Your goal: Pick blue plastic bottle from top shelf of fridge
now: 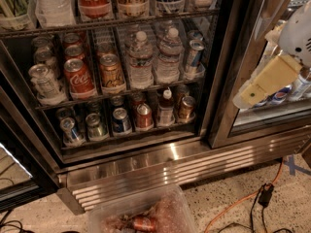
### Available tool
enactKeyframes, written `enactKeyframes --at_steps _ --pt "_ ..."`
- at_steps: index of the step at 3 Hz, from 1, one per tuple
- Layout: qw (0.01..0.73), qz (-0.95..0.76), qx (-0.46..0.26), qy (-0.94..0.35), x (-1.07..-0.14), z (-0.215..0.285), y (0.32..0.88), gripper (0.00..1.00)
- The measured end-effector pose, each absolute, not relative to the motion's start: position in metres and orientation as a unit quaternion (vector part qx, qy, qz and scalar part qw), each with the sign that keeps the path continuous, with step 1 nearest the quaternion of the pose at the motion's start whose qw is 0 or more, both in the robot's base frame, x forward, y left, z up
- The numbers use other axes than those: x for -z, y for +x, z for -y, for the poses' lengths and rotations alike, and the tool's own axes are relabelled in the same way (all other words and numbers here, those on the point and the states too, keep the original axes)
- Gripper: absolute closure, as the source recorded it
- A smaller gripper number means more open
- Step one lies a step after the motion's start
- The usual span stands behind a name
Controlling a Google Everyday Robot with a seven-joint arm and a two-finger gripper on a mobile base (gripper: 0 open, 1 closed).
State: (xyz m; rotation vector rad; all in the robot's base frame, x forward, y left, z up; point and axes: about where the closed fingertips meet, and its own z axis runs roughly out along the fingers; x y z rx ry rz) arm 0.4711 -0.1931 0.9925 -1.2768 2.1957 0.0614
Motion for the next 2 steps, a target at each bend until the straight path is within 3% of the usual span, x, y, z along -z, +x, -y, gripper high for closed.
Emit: enactKeyframes --at_steps 2 --pt "0.300 -0.836 -0.012 -0.460 -0.9980 0.2019 0.4565 0.00"
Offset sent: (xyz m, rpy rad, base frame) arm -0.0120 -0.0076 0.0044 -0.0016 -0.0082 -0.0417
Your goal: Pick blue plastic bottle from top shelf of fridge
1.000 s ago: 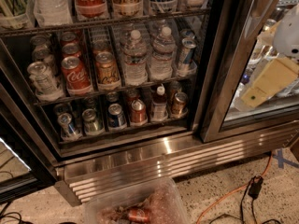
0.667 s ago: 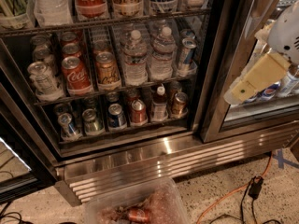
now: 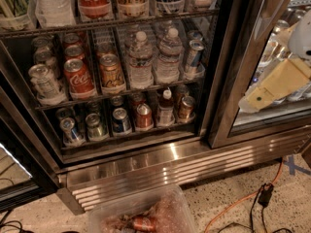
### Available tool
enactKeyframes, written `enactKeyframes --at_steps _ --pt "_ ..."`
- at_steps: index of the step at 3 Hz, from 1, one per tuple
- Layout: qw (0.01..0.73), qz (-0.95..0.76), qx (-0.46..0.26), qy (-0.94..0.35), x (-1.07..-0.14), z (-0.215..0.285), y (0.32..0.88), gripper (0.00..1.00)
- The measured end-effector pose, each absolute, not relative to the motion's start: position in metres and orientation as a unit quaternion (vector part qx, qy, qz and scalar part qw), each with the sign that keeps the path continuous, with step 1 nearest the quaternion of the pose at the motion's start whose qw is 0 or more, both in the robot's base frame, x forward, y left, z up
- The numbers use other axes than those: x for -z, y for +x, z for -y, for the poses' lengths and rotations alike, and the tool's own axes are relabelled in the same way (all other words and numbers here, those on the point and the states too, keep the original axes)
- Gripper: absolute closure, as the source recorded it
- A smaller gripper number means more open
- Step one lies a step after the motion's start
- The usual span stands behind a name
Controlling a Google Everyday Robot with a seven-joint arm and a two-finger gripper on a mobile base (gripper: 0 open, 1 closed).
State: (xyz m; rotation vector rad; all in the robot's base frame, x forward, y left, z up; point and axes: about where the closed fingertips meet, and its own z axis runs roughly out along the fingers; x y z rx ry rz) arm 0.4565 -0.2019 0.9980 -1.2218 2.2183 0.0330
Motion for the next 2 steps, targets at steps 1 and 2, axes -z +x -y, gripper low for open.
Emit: enactKeyframes --at_steps 1,2 --pt "0.319 -0.842 -0.011 -0.435 -1.001 0.202 0.473 0.00" --pt "0.358 -0.854 -0.014 -0.377 -0.999 0.208 0.503 0.00"
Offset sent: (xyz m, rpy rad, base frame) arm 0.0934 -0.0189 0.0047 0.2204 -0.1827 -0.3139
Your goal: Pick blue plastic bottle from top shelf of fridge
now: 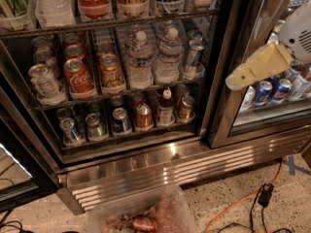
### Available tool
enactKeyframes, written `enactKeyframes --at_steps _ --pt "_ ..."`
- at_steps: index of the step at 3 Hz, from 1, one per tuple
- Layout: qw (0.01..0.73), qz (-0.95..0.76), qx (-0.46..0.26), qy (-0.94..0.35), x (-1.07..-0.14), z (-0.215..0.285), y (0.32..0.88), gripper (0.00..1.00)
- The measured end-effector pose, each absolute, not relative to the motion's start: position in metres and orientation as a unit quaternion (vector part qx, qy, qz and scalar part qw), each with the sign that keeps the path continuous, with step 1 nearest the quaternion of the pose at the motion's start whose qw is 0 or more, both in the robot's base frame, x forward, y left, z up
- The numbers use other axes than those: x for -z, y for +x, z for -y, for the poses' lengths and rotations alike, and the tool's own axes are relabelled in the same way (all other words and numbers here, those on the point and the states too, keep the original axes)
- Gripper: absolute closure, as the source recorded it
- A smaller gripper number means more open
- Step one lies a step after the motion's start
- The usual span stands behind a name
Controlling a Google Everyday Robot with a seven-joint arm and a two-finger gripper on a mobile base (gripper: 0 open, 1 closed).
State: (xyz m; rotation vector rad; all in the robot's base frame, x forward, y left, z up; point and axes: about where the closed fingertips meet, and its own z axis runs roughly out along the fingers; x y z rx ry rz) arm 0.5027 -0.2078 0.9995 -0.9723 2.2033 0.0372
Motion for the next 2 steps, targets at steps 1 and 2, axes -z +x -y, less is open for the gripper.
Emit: enactKeyframes --at_steps 1,2 --pt "0.411 -0.853 -0.022 -0.321 -1.005 0.204 0.530 0.00" --pt "0.466 -0.842 -0.034 -0.270 -1.018 0.196 0.549 0.00"
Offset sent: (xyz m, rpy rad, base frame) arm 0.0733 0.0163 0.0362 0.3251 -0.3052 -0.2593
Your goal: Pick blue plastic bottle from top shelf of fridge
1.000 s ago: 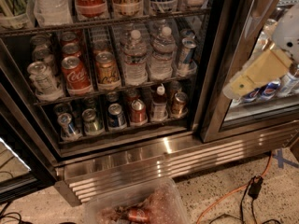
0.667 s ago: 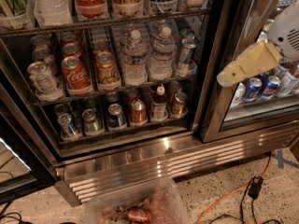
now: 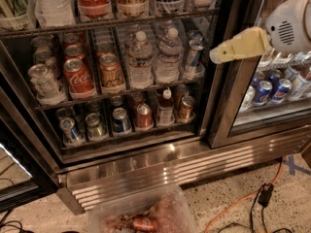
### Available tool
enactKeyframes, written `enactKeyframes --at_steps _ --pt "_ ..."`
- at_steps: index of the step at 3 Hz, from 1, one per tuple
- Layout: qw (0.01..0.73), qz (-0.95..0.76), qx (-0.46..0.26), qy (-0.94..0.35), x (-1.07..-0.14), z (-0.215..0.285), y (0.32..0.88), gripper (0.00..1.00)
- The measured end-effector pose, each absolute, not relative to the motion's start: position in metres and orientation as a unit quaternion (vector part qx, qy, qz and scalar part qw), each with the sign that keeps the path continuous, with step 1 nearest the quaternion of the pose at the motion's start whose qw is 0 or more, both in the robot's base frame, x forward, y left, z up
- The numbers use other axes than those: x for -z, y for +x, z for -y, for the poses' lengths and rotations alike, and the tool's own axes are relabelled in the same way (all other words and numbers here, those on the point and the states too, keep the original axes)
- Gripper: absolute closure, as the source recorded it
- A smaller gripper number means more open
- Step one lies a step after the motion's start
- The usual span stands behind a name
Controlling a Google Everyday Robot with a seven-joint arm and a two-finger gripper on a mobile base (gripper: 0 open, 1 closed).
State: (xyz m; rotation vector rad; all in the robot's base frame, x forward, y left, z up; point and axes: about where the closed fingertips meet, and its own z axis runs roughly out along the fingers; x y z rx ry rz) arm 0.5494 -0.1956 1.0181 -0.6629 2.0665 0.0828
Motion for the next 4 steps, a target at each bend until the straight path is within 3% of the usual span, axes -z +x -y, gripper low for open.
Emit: enactKeyframes --at_steps 4 --pt "0.577 -0.788 -0.063 -0.207 -1.057 0.150 0.561 0.00"
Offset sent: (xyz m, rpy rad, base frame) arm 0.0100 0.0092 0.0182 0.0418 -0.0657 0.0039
